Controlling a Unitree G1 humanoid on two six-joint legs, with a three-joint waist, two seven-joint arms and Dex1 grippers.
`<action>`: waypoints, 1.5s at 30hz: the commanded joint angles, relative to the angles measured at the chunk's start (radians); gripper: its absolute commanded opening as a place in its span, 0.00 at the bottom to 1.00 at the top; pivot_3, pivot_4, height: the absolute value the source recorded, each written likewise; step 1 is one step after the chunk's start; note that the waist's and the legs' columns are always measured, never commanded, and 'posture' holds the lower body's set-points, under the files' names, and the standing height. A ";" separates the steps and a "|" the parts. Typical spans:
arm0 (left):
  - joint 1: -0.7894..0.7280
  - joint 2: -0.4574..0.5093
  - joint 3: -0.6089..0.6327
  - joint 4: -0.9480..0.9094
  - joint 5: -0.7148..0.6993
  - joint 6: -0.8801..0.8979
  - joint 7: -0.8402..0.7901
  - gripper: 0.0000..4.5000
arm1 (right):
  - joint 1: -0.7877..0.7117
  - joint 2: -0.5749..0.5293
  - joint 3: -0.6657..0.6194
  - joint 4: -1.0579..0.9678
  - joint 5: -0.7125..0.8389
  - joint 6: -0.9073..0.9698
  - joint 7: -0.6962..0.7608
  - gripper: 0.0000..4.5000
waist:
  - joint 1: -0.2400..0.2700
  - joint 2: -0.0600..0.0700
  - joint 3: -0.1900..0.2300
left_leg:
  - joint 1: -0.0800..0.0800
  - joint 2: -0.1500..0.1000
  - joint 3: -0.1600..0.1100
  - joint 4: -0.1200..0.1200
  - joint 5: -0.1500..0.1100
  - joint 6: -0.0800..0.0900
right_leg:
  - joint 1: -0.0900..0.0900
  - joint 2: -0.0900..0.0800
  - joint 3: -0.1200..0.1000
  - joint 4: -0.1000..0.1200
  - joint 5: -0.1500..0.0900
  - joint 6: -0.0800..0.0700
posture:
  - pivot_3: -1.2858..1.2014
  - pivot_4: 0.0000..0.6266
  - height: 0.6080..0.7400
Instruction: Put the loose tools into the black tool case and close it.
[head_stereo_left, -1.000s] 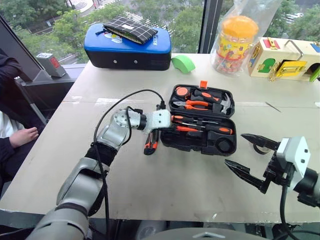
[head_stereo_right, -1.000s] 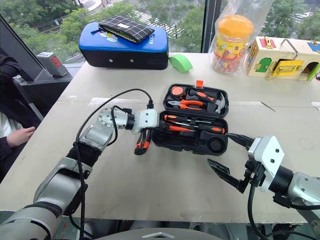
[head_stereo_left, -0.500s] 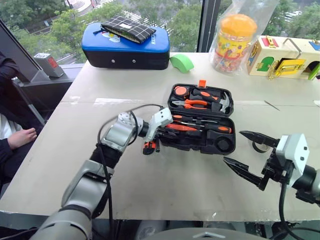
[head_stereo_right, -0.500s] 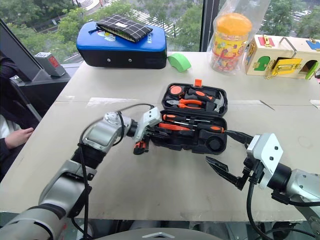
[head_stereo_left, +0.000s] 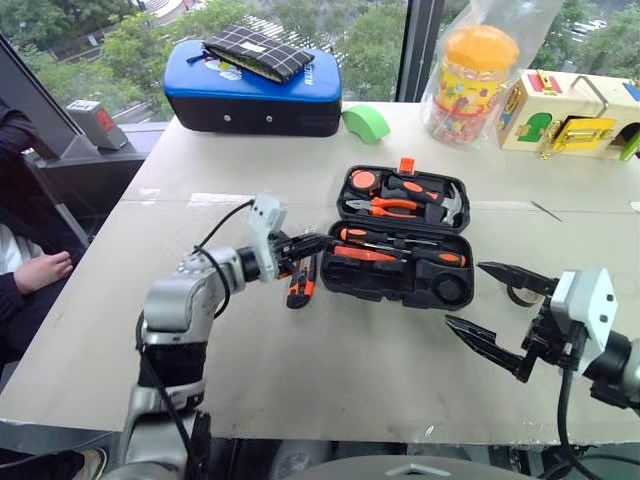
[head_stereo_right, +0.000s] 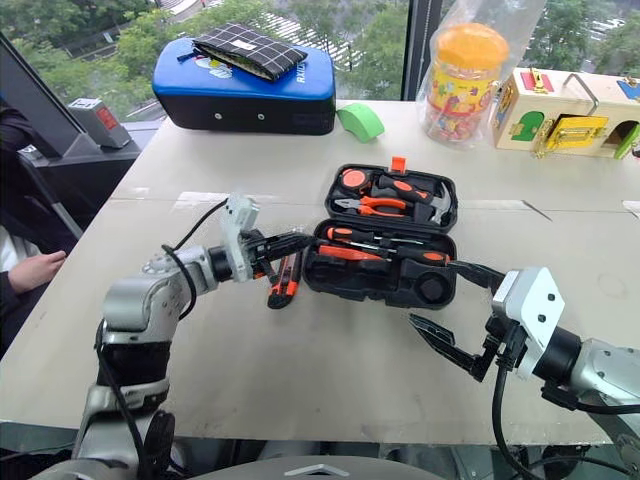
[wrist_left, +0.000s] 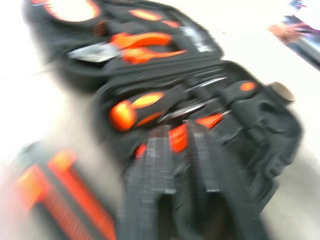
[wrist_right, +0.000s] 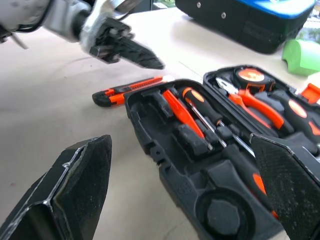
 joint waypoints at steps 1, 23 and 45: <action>0.132 0.004 0.009 -0.218 0.031 0.014 0.132 0.48 | -0.035 -0.011 0.011 0.025 0.013 -0.023 0.033 1.00 | 0.002 0.000 0.000 | 0.000 0.000 0.000 0.000 0.000 0.000 | 0.000 0.000 0.000 0.000 0.000 0.000 | 0.52 0.24 1.00; 0.194 -0.003 -0.280 -0.152 0.232 0.022 0.411 0.59 | -0.025 -0.060 -0.059 0.095 0.030 -0.036 0.168 1.00 | 0.042 0.003 0.001 | 0.001 -0.004 0.001 -0.001 0.000 0.000 | 0.002 -0.005 -0.002 -0.001 0.000 -0.001 | 0.52 0.24 1.00; -0.497 0.095 -0.552 0.693 0.305 -1.043 -0.694 0.37 | 0.170 -0.021 -0.256 -0.002 0.071 -0.022 0.115 1.00 | 0.033 0.004 0.004 | -0.009 -0.008 0.000 0.001 0.001 0.000 | -0.001 -0.002 -0.011 -0.010 0.001 -0.001 | 0.52 0.24 1.00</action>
